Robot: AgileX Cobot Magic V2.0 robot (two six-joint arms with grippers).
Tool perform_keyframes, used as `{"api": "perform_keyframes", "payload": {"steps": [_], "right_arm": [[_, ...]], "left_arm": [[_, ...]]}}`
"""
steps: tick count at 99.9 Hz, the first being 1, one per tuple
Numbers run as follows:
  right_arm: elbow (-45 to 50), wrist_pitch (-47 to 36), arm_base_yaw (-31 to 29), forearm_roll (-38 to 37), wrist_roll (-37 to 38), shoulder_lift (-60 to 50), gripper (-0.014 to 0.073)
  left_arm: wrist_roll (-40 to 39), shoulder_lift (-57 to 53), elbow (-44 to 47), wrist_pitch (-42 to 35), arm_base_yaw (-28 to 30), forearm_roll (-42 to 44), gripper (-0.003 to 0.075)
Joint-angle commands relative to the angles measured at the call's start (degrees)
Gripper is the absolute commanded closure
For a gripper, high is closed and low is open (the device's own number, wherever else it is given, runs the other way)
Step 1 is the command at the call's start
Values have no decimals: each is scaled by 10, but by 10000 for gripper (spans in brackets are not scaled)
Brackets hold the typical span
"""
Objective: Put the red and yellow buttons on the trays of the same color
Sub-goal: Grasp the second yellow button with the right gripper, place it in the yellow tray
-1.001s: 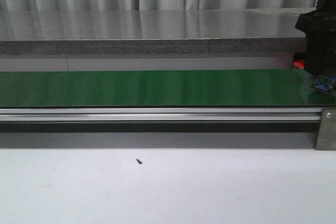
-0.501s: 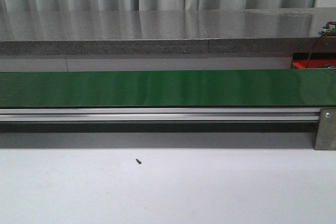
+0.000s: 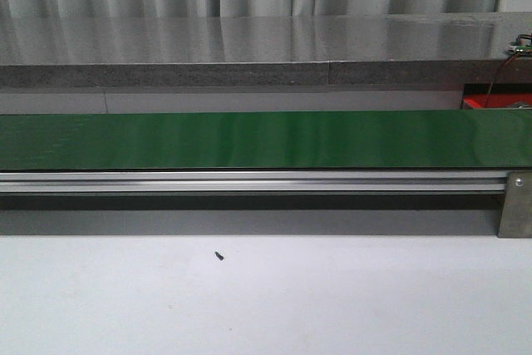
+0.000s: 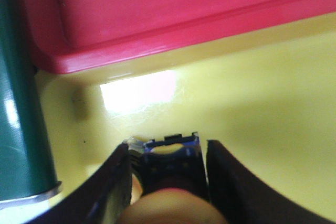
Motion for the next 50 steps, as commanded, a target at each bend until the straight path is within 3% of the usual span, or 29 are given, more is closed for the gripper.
{"api": "perform_keyframes", "payload": {"steps": [1,50], "right_arm": [[-9,-29,-3,9,0,-5,397],[-9,-54,-3,-6,0,56,395]], "left_arm": [[-3,1,-17,-47,-4,-4,740],[-3,1,-17,-47,-4,-4,740]]}}
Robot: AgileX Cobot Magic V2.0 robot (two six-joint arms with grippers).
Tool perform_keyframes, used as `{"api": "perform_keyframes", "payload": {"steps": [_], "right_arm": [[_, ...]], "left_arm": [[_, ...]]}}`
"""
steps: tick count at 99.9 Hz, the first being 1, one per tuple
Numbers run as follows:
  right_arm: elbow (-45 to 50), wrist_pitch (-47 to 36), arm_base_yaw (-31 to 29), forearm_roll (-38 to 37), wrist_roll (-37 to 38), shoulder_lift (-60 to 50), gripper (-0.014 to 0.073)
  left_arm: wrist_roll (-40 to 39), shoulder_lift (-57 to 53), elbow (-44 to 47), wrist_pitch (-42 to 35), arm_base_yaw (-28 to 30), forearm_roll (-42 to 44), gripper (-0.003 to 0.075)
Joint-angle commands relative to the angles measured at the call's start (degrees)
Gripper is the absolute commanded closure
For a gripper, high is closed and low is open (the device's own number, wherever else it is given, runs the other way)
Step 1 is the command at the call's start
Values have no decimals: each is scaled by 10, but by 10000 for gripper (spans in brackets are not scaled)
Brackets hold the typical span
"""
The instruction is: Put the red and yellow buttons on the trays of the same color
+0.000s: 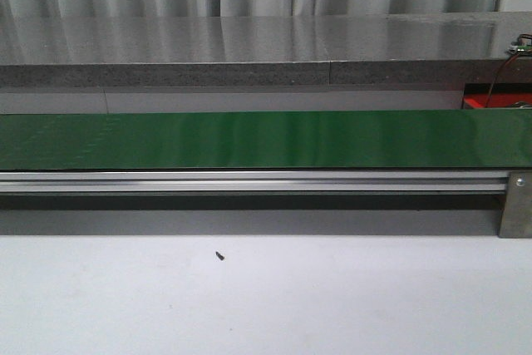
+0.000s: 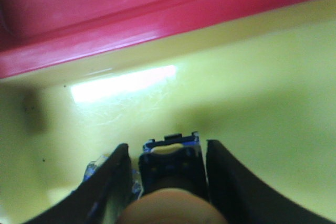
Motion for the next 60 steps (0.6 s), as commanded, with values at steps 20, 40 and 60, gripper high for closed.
{"api": "perform_keyframes", "payload": {"steps": [20,40,60], "right_arm": [[-13,-27,-3,3,1,-22,253],[-13,-30,-3,3,5,-22,115],[-13,-41,-3,25,10,-35,115]], "left_arm": [[-3,1,-17,-47,-4,-4,740],[-3,1,-17,-47,-4,-4,739],[-3,1,-17,-47,-4,-4,740]]}}
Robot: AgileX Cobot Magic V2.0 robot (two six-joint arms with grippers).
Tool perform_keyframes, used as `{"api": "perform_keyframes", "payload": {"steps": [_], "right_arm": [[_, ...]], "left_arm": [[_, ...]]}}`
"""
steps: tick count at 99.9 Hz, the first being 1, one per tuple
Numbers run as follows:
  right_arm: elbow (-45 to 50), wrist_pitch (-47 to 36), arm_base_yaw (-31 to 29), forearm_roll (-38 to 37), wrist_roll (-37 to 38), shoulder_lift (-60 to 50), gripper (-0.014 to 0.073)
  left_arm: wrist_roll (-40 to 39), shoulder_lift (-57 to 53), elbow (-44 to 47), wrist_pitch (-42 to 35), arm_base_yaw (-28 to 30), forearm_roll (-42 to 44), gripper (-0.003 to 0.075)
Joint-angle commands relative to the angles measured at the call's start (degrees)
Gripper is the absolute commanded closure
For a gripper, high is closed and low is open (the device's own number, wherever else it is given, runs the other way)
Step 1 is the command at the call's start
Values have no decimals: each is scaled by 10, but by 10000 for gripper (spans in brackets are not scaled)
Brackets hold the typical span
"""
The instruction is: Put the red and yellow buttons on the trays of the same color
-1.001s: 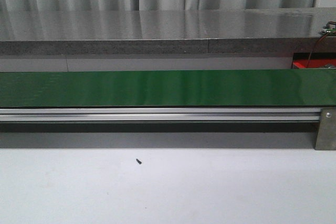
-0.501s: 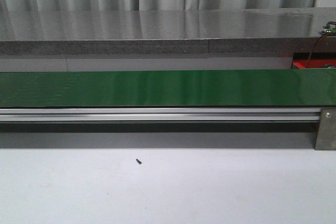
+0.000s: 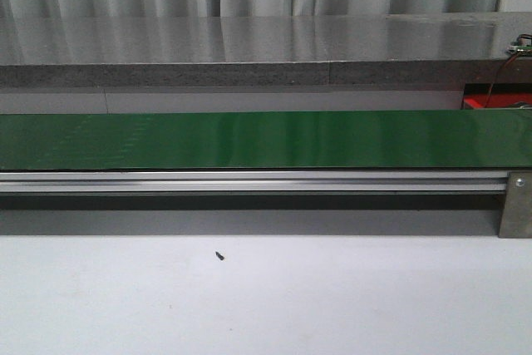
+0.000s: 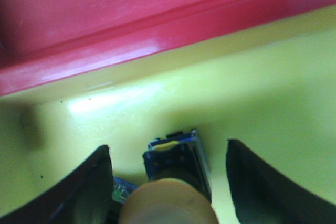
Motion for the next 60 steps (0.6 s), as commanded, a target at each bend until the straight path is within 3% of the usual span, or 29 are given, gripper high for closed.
{"api": "perform_keyframes", "payload": {"steps": [1,27,60], "right_arm": [[-13,-22,-3,21,1,-39,115],[-13,-50,38,44,-12,-132,115],[-10,-40,189,43,-43,-298,115]], "left_arm": [[-3,1,-17,-47,-4,-4,739],[-3,1,-17,-47,-4,-4,740],[-3,1,-17,-45,-4,-4,739]]}}
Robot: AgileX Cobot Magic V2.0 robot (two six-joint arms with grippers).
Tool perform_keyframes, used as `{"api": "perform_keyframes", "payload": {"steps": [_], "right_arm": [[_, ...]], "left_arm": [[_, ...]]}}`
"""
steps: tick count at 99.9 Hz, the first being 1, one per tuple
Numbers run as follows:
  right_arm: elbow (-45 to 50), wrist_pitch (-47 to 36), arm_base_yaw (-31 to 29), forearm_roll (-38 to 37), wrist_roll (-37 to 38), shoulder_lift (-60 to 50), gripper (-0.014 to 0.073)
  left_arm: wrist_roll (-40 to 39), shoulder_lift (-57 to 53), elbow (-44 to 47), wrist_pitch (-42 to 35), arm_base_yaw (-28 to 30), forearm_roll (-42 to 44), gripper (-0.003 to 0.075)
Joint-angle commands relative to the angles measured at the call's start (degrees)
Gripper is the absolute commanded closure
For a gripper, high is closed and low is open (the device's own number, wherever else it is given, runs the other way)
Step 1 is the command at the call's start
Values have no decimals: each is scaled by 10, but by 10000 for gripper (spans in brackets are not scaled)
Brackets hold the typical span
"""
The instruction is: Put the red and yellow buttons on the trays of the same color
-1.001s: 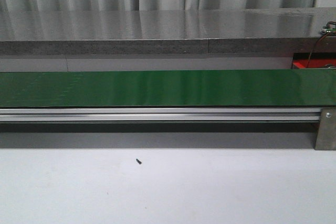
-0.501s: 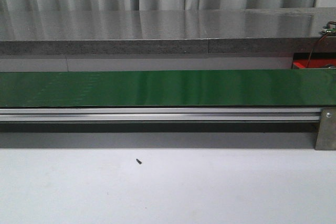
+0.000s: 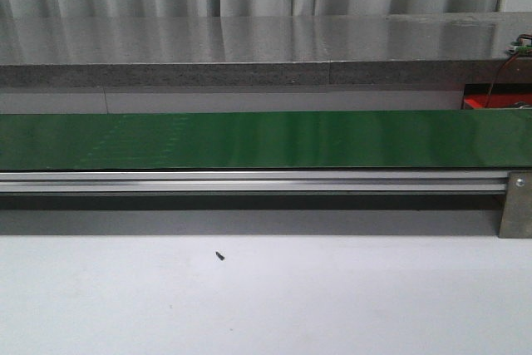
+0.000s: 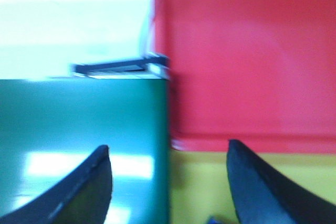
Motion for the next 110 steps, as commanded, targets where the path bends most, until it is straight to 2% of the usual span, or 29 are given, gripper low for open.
{"api": "perform_keyframes", "payload": {"steps": [1,19,29,38,55,78,83,92,104,110], "right_arm": [[-10,-6,34,12,-19,-61,115],[32,4,97,13,-28,-150,115],[79,6,110,18,-26,-197,118],[122,13,111,18,-27,-239,158],[201,16,111,12,-28,-315,317],[235,29,111,12,-28,-378,650],[235,29,111,12,-28,-384,718],[235,29,111,12,-28,-388,712],[235,29,111,12,-28,-388,711],[235,29,111,12,-28,-388,711]], "left_arm": [[-3,1,-17,-45,-4,-4,740],[-3,1,-17,-39,-4,-3,740],[-3,1,-17,-39,-4,-3,739],[-3,1,-17,-38,-4,-3,739],[-3,1,-17,-37,-4,-3,739],[-3,1,-17,-36,-4,-3,720],[-3,1,-17,-36,-4,-3,677],[-3,1,-17,-36,-4,-3,560],[-3,1,-17,-27,-4,-3,298],[-3,1,-16,-26,-4,-3,196]]}}
